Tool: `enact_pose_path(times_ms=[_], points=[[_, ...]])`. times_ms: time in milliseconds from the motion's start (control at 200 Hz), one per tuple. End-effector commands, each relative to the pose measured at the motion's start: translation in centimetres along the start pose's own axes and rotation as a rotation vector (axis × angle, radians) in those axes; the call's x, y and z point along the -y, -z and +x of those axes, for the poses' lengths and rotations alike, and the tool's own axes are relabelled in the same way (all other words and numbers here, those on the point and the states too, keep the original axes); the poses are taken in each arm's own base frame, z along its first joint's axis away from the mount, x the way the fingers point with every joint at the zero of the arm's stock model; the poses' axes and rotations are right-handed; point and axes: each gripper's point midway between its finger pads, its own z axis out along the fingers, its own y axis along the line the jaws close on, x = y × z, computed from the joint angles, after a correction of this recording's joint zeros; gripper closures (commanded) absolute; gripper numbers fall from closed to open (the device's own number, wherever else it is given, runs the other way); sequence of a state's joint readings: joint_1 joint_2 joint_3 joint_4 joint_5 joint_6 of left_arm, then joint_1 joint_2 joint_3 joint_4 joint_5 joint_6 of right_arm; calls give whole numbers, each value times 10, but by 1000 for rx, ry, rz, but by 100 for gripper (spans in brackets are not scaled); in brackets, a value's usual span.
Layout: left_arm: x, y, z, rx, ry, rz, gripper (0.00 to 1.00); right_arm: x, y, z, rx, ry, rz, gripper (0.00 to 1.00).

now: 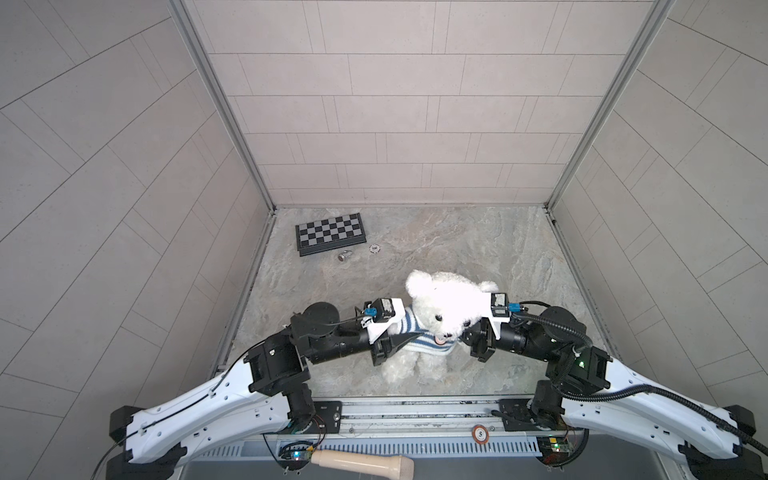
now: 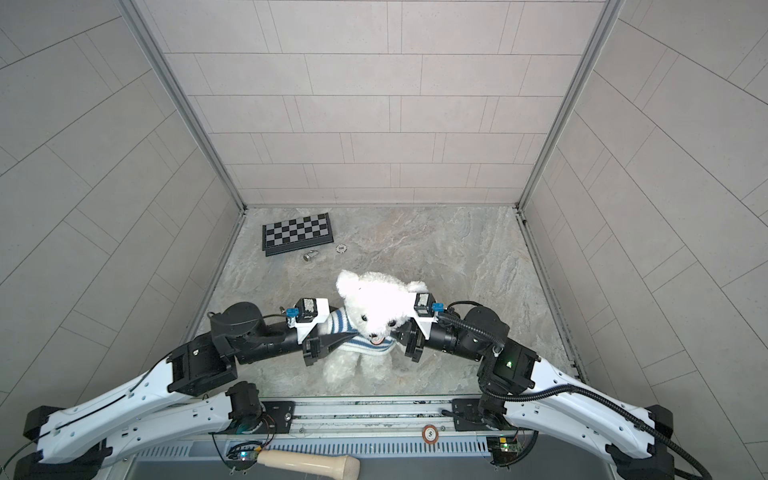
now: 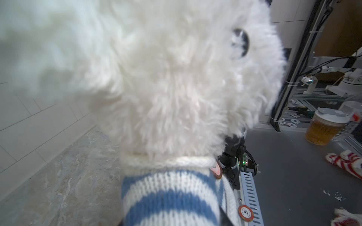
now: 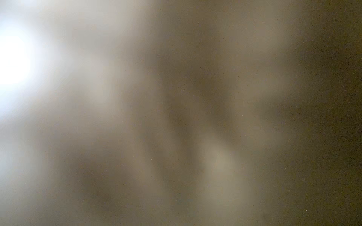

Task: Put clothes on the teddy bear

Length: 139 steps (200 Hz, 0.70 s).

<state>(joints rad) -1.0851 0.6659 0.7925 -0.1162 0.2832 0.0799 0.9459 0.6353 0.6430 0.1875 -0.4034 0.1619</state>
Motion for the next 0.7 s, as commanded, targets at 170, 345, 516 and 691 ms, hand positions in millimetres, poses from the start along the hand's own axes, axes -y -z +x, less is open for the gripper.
enact_pose_path(times_ms=[170, 345, 516, 691], points=[[-6, 5, 10, 92, 64, -52, 8, 36, 10, -46, 195, -169, 6, 100], [-13, 4, 10, 129, 67, -89, 22, 35, 9, -36, 159, -185, -27, 100], [-21, 9, 1, 171, 34, -143, 41, 31, 8, -31, 136, -200, -55, 100], [-26, 15, -7, 203, 19, -173, 47, 26, 8, -41, 135, -185, -71, 100]])
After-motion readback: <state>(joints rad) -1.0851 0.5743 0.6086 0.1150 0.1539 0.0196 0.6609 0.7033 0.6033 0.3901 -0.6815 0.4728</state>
